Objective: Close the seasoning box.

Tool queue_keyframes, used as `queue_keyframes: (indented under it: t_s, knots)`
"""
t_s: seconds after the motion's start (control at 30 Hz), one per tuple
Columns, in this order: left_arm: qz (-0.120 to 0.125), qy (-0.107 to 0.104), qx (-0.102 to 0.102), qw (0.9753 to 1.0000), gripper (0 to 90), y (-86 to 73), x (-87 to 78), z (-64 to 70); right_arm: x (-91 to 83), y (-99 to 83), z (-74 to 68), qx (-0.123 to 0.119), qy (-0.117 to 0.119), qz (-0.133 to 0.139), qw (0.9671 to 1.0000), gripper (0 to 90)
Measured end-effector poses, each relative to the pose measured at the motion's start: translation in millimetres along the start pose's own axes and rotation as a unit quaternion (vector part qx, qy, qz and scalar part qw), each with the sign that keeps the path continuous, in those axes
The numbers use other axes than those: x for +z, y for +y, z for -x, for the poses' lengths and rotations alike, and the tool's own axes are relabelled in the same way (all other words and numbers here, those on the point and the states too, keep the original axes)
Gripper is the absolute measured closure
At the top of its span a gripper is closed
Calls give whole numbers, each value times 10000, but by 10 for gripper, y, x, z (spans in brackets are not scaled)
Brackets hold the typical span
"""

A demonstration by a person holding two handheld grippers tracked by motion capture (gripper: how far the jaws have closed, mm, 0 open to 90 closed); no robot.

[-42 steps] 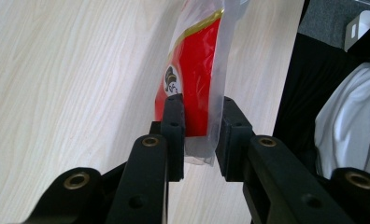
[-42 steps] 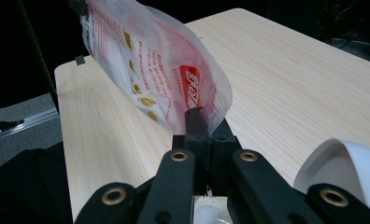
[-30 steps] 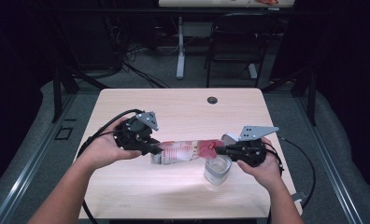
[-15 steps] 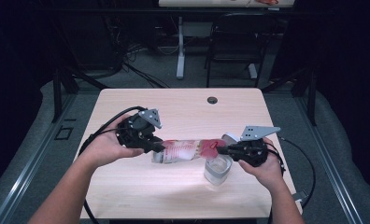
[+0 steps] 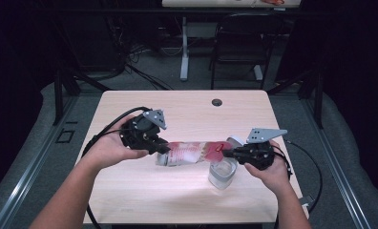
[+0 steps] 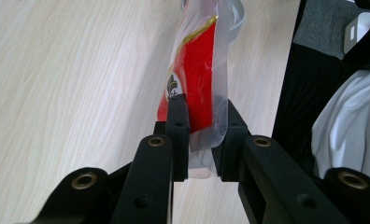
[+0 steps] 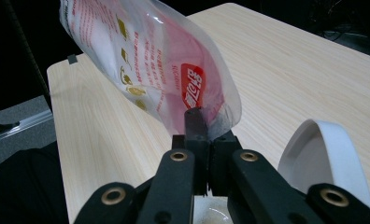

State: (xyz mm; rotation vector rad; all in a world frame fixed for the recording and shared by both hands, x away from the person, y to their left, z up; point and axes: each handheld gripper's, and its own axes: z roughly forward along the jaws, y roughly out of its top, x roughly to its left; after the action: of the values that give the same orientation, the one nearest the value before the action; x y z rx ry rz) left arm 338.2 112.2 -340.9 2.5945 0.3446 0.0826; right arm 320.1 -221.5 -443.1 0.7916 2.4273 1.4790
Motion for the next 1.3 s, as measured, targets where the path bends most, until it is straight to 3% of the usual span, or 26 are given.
queue_keyframes:
  t_s: [0.73,1.03,1.3]
  knots:
    - [74,0,42,10000,799,59,-21,1,-4,-22,32,72,-5,-19,10000,896]
    - [71,-13,52,10000,811,75,-39,4,-16,-9,-8,51,-32,-151,9999,896]
    - [72,-5,135,9999,815,130,-44,34,-70,-61,-35,135,-42,-108,9998,897]
